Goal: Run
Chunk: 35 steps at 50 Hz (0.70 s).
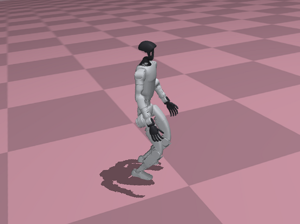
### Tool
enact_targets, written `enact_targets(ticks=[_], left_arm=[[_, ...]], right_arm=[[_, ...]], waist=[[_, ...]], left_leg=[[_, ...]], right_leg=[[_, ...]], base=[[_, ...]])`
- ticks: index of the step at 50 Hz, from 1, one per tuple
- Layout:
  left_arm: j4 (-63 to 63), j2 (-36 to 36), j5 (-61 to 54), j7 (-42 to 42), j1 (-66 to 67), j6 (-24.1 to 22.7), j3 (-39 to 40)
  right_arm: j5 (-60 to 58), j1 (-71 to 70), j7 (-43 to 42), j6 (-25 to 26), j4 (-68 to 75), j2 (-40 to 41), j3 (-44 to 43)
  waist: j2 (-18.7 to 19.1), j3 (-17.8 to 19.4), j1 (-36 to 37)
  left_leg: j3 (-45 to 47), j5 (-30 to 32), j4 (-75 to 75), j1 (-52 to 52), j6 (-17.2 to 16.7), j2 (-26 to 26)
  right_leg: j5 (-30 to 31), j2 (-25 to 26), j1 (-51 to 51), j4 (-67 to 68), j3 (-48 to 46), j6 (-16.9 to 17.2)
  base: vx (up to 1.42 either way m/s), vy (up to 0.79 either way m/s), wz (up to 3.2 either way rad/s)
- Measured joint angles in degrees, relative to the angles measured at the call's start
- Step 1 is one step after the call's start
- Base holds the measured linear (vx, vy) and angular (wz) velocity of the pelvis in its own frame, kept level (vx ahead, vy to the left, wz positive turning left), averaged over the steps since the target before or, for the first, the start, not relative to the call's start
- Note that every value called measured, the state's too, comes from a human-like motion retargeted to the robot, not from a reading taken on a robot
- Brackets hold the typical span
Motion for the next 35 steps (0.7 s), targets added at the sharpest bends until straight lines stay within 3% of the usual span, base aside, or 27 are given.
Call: enact_targets(ticks=[5, 7, 10, 15, 18, 20, 22, 24, 28, 32, 35], left_arm=[[-2.7, -1.0, 1.3, -2.3, 3.1, 0.2, -1.7], [-3.6, -0.7, 1.2, -2.7, 3.8, 0.4, -2.1], [-4.9, -0.1, 1.0, -2.2, 4.8, 0.0, -2.0], [-3.4, 1.2, 4.9, 1.8, 2.8, -0.5, -0.7], [-0.1, 0.4, 5.1, 2.3, 1.5, -0.1, 1.5], [0.9, 0.0, 4.6, 1.4, 2.7, 0.5, 2.4], [1.1, 0.3, 4.2, 0.1, 3.9, 0.8, 2.8], [0.6, 1.0, 4.0, -1.0, 5.0, 0.9, 3.0], [-2.3, 3.0, 4.2, -2.3, 7.8, 0.2, 3.9], [-6.8, 5.6, 4.1, -3.8, 9.2, -0.2, 4.9], [-10.4, 6.8, 4.3, -4.8, 9.0, -0.2, 5.2]], right_arm=[[0.1, 2.9, 0.6, -0.5, -4.0, 0.0, 1.0], [-0.1, 3.7, 1.4, -0.7, -4.6, -0.4, 1.2], [-0.5, 5.0, 2.0, -1.0, -5.0, -0.7, 1.2], [-1.5, 4.2, 1.1, 0.1, -1.9, -0.9, -0.4], [-1.6, 3.1, 1.2, 0.8, 1.0, 0.4, -1.1], [-1.5, 4.1, 1.9, 1.2, 1.6, 1.2, -0.8], [-1.4, 5.1, 3.1, 1.4, 1.5, 1.5, -0.5], [-1.5, 6.0, 4.4, 1.3, 0.7, 1.5, -0.5], [-2.2, 7.3, 5.3, 0.6, -1.8, 0.5, -0.5], [-4.5, 5.2, 5.7, 0.9, -3.0, -1.4, -0.3], [-5.5, 2.2, 4.9, 1.4, -2.7, -2.7, 0.0]], waist=[[0.7, -2.7, -0.2], [0.7, -3.3, -0.2], [0.4, -3.5, -0.5], [-1.7, -1.4, -1.2], [-2.6, -1.1, -1.6], [-2.3, -2.2, -1.5], [-1.9, -3.1, -1.2], [-1.5, -3.7, -0.6], [-1.3, -3.9, -0.1], [-0.2, -2.2, 0.9], [0.9, -0.3, 1.5]], left_leg=[[-0.7, 13.6, -11.5, 2.0, -2.4, -1.1], [-1.6, 16.5, -15.2, 2.8, -3.0, -2.2], [-2.3, 13.6, -15.9, 3.3, -1.9, -3.2], [0.2, -1.2, -10.7, 2.5, 1.6, -3.6], [0.0, 4.2, -16.7, 4.8, 1.0, -4.8], [-0.9, 11.2, -21.0, 6.2, -0.4, -4.8], [-2.1, 17.8, -23.0, 6.5, -2.7, -4.6], [-3.0, 19.6, -22.4, 6.3, -3.8, -4.1], [-1.9, 12.1, -13.8, 4.3, -2.4, -1.2], [-0.4, -0.4, -0.7, 1.6, -0.1, 3.8], [0.5, -4.8, 6.2, -0.2, 0.6, 6.8]], right_leg=[[17.0, 0.9, 1.7, -10.7, 1.9, -0.2], [20.0, 0.7, 1.1, -11.6, 2.4, -0.3], [17.3, 0.2, -0.4, -8.2, 2.2, 0.0], [2.4, -3.5, -2.8, 2.4, 1.1, 2.4], [5.7, -4.3, -1.7, -0.5, 1.4, 0.9], [10.5, -3.6, -0.6, -4.4, 1.2, -1.4], [14.9, -2.2, 0.3, -7.8, 1.7, -1.6], [16.7, -0.7, 1.2, -9.9, 1.7, -2.2], [12.4, 0.8, 2.0, -8.0, 0.7, -1.6], [-1.3, 1.9, 1.7, -1.8, -2.0, -2.9], [-7.5, 2.1, 0.9, 1.9, -3.9, -4.3]], base=[[0.0, 0.04, -0.34], [-0.02, 0.03, -0.28], [-0.05, 0.02, -0.27], [-0.02, 0.0, -0.08], [0.0, 0.0, 0.0], [-0.02, -0.07, -0.13], [-0.03, -0.08, -0.06], [-0.03, -0.09, -0.09], [-0.05, -0.08, -0.04], [-0.05, -0.05, -0.08], [-0.06, -0.02, -0.05]])
